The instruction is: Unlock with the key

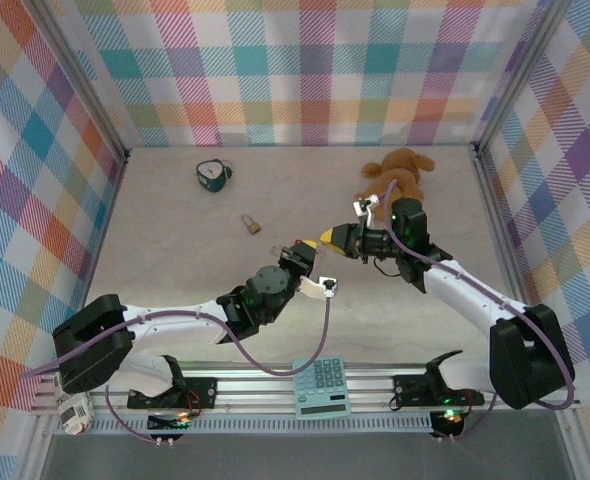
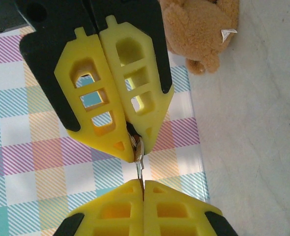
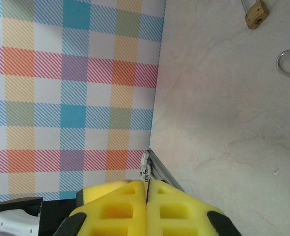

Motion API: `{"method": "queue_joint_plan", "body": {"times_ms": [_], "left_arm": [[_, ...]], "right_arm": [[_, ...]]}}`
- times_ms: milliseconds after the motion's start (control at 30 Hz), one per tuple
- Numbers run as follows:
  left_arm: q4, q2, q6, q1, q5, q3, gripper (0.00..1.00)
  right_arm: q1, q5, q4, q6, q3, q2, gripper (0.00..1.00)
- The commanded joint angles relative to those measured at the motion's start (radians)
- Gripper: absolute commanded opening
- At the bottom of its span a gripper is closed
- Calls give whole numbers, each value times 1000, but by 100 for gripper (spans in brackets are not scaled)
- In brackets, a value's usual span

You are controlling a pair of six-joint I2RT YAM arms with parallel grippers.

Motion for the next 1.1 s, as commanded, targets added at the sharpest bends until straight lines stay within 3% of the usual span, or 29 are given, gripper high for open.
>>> {"method": "queue_joint_plan", "body": {"times_ms": [0, 67, 200, 333, 400, 833, 967, 1067], "left_arm": [[16, 12, -28, 11, -21, 0, 0], [19, 14, -35, 11, -27, 1, 3], [3, 7, -75, 11, -32, 4, 23], [10, -13, -108, 11, -23, 5, 50], [14, -24, -118, 11, -23, 3, 57], [157, -183, -239, 54, -71, -26, 71], [241, -206, -398, 122, -115, -21, 77], [196, -205, -561, 178, -176, 23, 78]], "right_arm": [[3, 5, -9, -10, 43, -32, 4], [3, 9, -21, -16, 51, -35, 4], [2, 38, -59, -39, 71, -49, 3], [2, 60, -85, -59, 107, -51, 3], [0, 68, -106, -77, 127, -46, 3], [-7, 125, -214, -183, 159, -64, 3], [-11, 141, -232, -203, 153, -80, 3], [-13, 149, -251, -223, 148, -95, 3]]}}
